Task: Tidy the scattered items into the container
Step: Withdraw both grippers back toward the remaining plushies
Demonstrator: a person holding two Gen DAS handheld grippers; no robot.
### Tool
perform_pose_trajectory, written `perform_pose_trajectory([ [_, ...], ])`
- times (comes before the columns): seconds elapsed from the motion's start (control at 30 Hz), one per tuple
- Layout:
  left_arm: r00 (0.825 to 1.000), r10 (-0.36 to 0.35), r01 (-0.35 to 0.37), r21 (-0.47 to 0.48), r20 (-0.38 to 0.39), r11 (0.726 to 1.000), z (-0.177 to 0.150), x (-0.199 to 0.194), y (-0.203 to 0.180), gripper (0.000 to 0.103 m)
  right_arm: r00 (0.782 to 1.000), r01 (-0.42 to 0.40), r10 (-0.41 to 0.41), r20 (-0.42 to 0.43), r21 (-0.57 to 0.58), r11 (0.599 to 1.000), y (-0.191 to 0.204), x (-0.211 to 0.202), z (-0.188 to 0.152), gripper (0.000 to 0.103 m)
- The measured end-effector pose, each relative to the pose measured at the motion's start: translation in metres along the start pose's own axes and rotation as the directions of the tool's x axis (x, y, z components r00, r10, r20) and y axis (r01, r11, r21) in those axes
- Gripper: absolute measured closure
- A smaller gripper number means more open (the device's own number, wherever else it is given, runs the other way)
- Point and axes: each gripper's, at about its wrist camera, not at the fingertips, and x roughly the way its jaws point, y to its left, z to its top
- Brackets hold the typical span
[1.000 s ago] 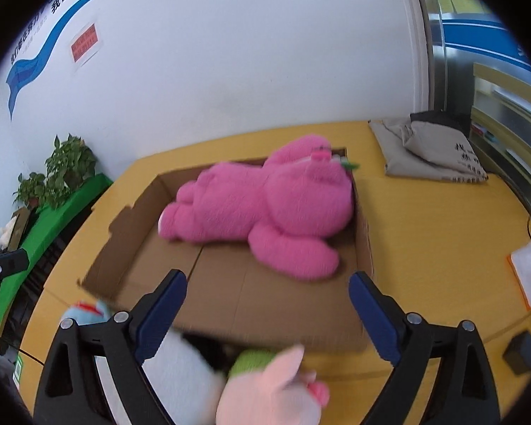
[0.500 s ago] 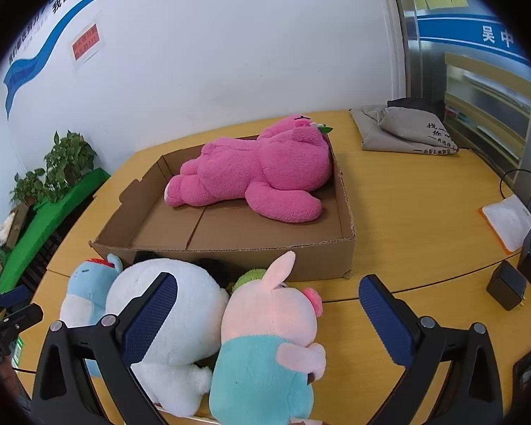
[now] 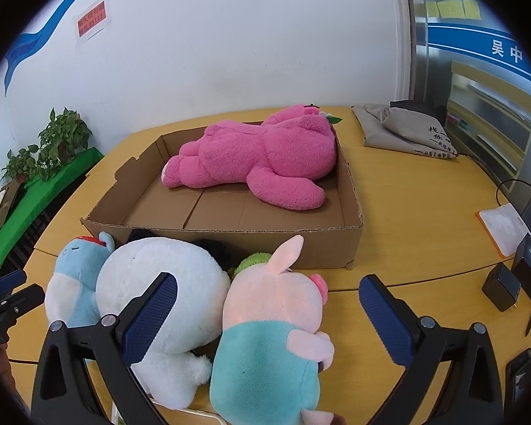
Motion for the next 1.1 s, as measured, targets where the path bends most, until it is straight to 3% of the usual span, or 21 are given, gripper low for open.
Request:
perform_pose_trajectory([
  [1.1,1.0,-0.003,0.003,-0.009,-0.017,1.0,-0.008,0.002,0.003,0.0,0.999,0.039,-0.038,0.023,-0.039,0.998,0.009,-0.018,-0.003,0.0],
])
